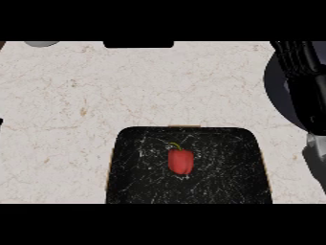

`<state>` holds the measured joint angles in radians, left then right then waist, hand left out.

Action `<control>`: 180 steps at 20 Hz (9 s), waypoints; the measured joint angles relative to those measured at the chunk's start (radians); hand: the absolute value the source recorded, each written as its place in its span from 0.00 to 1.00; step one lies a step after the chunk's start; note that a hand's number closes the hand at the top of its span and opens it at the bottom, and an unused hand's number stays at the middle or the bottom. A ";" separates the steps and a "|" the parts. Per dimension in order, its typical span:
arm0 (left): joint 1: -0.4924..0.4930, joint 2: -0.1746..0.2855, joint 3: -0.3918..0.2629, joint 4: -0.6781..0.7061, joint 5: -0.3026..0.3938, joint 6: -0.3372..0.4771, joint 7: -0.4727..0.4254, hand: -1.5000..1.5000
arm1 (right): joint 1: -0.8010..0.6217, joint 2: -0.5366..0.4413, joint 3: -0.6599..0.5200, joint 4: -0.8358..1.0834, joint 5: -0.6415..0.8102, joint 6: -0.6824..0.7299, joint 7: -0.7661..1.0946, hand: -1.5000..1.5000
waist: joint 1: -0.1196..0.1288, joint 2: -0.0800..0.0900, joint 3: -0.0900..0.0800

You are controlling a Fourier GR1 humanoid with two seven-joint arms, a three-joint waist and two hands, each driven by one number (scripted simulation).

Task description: Pick the bell pepper from the tray and place it in the pot

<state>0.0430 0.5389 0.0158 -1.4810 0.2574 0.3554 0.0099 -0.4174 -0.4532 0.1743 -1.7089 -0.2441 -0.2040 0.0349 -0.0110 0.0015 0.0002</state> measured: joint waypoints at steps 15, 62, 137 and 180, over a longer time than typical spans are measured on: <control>0.071 0.024 -0.068 0.005 -0.053 -0.051 0.021 0.50 | 0.487 -0.041 0.123 -0.027 0.671 -0.584 0.177 0.00 | -0.101 -0.026 -0.012; -0.037 -0.030 -0.141 -0.027 -0.121 -0.102 0.088 0.50 | 0.137 0.433 0.379 0.049 1.096 0.397 1.209 0.00 | 0.036 0.001 -0.003; -0.037 -0.114 -0.030 -0.034 -0.218 -0.200 0.115 0.50 | -0.620 -0.077 -0.192 0.920 1.281 -0.096 0.734 1.00 | 0.025 0.003 0.000; -0.065 -0.155 -0.015 -0.045 -0.254 -0.239 0.135 0.50 | -0.657 -0.249 -0.804 1.406 0.756 -0.359 -0.184 0.00 | 0.059 0.016 0.004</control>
<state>-0.0222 0.3841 0.0013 -1.5257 0.0037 0.1161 0.1448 -1.0739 -0.7018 -0.6295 -0.3030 0.5120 -0.5628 -0.1489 0.0478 0.0179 0.0039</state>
